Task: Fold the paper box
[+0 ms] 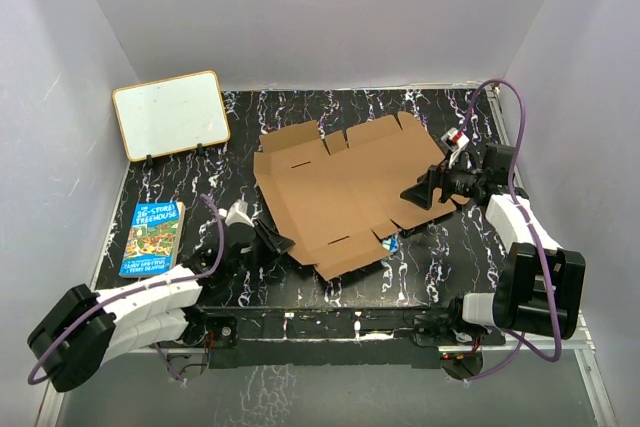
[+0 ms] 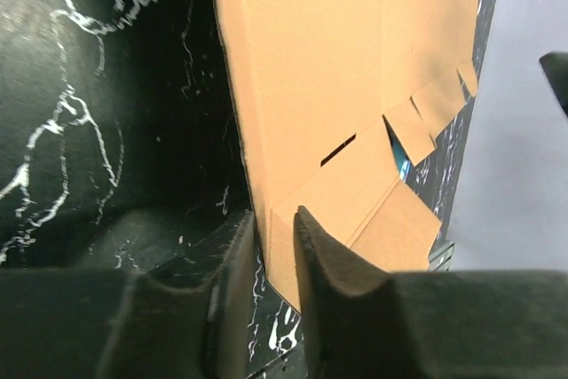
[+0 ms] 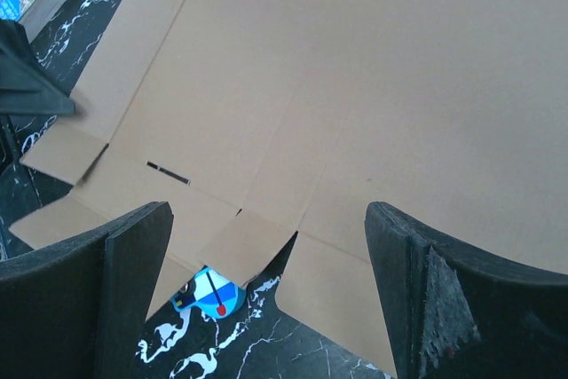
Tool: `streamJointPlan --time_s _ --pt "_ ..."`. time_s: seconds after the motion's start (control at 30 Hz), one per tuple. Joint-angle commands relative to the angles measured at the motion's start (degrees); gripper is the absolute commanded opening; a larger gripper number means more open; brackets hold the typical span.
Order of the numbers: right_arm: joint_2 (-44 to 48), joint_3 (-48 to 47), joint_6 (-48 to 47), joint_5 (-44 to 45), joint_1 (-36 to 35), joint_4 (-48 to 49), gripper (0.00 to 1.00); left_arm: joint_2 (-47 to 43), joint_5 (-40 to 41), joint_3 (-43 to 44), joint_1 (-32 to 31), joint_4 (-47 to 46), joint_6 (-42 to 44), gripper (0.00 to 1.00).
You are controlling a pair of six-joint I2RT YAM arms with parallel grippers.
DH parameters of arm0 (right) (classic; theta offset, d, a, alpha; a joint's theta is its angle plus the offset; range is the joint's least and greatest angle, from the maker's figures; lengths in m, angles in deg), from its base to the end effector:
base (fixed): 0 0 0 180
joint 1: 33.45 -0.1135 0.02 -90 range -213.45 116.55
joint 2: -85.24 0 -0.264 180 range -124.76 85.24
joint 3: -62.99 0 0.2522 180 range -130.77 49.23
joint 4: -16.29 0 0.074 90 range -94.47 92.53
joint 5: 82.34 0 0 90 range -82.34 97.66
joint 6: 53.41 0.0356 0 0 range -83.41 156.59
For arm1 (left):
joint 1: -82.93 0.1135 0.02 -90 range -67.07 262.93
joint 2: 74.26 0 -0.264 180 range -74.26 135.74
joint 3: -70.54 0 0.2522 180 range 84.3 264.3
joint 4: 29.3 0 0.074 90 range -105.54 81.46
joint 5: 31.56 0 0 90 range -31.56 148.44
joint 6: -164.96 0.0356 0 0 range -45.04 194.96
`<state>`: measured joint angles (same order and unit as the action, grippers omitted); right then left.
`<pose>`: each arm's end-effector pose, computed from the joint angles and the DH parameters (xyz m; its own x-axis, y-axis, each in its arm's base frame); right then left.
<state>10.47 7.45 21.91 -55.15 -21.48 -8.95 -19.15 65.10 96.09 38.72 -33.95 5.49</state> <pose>0.2543 -0.0215 0.2219 -0.5296 -0.0061 -0.8482 -0.6827 0.5966 0.4219 0.1373 -0.1278 0.1596 -0.6839 -0.6324 -0.3638 -0.0663 0.5504 -0.8322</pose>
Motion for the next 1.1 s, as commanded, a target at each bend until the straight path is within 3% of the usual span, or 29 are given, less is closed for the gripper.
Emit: streamJointPlan --time_s 0.0,0.23,0.4,0.53,0.73,0.83,1.07 --pt "0.8 -0.3 1.8 -0.2 1.2 4.2 1.00 1.2 0.2 3.8 -3.4 -0.8 2.9 0.28" --pt "0.8 -0.5 1.9 -0.5 1.8 4.1 1.00 -5.5 3.4 13.7 -3.8 21.0 21.0 0.66" --pt "0.8 -0.7 1.9 -1.6 2.1 4.1 1.00 -2.2 2.1 23.4 -3.6 26.9 35.3 0.80" --pt "1.0 -0.6 1.8 -2.2 2.3 4.1 1.00 7.3 -1.1 33.9 -0.3 28.5 45.3 0.83" --pt "1.2 -0.5 1.1 -3.3 2.8 3.9 1.00 20.8 -16.5 44.3 14.2 24.3 54.8 0.86" --pt "1.3 -0.4 0.7 -3.2 3.5 3.8 1.00 25.9 -17.4 46.9 18.8 21.5 57.3 0.97" --pt "1.6 -0.2 0.6 -3.9 4.3 3.8 1.00 41.6 -28.2 62.2 27.7 26.8 61.3 0.97"
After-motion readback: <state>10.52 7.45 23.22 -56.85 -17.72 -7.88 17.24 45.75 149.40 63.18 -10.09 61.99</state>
